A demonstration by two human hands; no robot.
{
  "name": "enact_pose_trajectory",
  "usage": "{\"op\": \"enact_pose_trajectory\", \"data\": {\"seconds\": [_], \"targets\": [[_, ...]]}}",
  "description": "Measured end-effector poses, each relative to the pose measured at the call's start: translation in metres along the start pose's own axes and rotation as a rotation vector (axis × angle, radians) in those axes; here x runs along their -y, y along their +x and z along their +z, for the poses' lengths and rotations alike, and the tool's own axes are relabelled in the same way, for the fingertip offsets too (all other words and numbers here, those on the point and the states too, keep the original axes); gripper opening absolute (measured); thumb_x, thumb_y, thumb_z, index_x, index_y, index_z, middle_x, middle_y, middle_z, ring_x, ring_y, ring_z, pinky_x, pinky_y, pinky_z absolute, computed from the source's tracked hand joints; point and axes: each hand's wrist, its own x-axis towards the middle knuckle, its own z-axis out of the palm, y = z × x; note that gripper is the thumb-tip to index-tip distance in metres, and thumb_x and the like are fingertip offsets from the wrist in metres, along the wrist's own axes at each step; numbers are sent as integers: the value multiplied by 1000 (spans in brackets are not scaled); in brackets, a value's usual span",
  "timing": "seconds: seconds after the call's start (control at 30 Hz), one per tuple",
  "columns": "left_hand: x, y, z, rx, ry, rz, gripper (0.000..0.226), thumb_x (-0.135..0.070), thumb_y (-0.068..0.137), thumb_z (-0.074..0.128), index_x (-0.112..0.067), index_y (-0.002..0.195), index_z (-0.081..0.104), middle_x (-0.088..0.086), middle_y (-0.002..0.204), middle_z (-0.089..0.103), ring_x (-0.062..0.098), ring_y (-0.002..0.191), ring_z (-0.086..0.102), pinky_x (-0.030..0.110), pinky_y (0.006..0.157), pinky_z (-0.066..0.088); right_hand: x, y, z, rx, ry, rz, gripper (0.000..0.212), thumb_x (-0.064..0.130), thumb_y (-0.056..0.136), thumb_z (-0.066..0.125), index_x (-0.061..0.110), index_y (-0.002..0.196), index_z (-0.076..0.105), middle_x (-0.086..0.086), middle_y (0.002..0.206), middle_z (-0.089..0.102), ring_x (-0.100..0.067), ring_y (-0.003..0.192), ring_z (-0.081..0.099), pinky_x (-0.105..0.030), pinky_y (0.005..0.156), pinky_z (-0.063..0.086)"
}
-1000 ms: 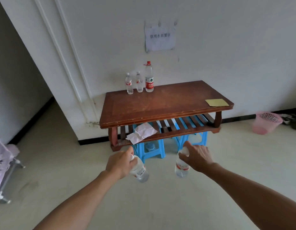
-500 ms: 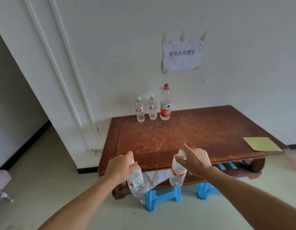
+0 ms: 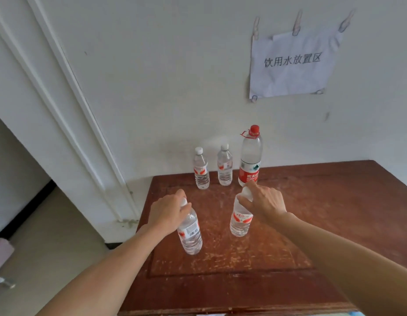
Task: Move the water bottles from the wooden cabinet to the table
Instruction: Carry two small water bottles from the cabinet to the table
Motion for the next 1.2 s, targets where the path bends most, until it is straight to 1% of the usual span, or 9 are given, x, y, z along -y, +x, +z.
{"op": "enact_pose_trajectory", "data": {"seconds": [0.1, 0.3, 0.5, 0.63, 0.8, 0.9, 1.03, 1.13, 1.2], "targets": [[4, 60, 16, 32, 27, -24, 25, -47, 93, 49, -22, 96, 51, -2, 82, 67, 24, 79, 65, 39, 72, 53, -11, 66, 20, 25, 25, -30, 39, 54, 93, 46, 22, 116, 47, -2, 104, 69, -26, 84, 65, -33, 68, 48], [8, 149, 45, 43, 2, -81, 22, -43, 93, 49, -21, 97, 51, -1, 85, 66, 27, 81, 63, 35, 67, 44, -20, 165, 53, 112, 9, -109, 40, 51, 92, 49, 22, 119, 46, -3, 103, 69, -29, 88, 64, -33, 65, 38], [13, 208, 68, 62, -8, -92, 24, -44, 94, 47, -21, 97, 49, -4, 84, 64, 24, 79, 63, 32, 63, 39, -28, 218, 83, 148, 2, -116, 39, 50, 93, 47, 24, 122, 44, -5, 105, 70, -32, 90, 65, -37, 71, 44], [15, 225, 77, 60, -17, -112, 26, -45, 94, 50, -20, 99, 50, -3, 87, 66, 25, 80, 64, 34, 64, 45, -29, 230, 93, 115, 47, -139, 40, 50, 93, 47, 26, 125, 43, -3, 109, 68, -30, 87, 66, -32, 65, 42], [15, 228, 79, 106, -84, -129, 29, -47, 92, 54, -20, 102, 50, -2, 93, 66, 22, 83, 64, 38, 72, 53, -28, 228, 102, 87, 68, -176, 40, 52, 93, 48, 29, 125, 42, 1, 114, 67, -29, 82, 67, -33, 66, 49], [21, 218, 71, 140, -83, -125, 37, -54, 90, 53, -23, 109, 49, -6, 94, 64, 18, 83, 64, 38, 72, 53, -28, 227, 93, 121, 0, -154, 49, 56, 93, 45, 30, 133, 36, -1, 105, 69, -26, 82, 66, -29, 63, 41], [34, 191, 50, 88, -40, -162, 49, -59, 92, 46, -23, 126, 47, -5, 94, 64, 18, 85, 64, 36, 74, 51, -28, 221, 76, 149, -137, -118, 67, 65, 92, 39, 27, 144, 21, -3, 92, 70, -26, 80, 66, -32, 66, 43], [55, 151, 26, 62, -18, -208, 42, -53, 93, 48, -23, 123, 52, -6, 89, 61, 18, 87, 62, 34, 76, 50, -13, 206, 63, 108, -201, -112, 68, 65, 93, 36, 25, 146, 20, -3, 90, 69, -26, 81, 65, -31, 64, 39], [69, 124, 14, 79, -14, -230, 38, -50, 95, 46, -22, 119, 54, -6, 86, 60, 17, 84, 61, 33, 74, 49, 5, 196, 55, 104, -213, -117, 65, 64, 93, 36, 26, 144, 23, -5, 97, 70, -28, 87, 66, -33, 67, 41]]}}
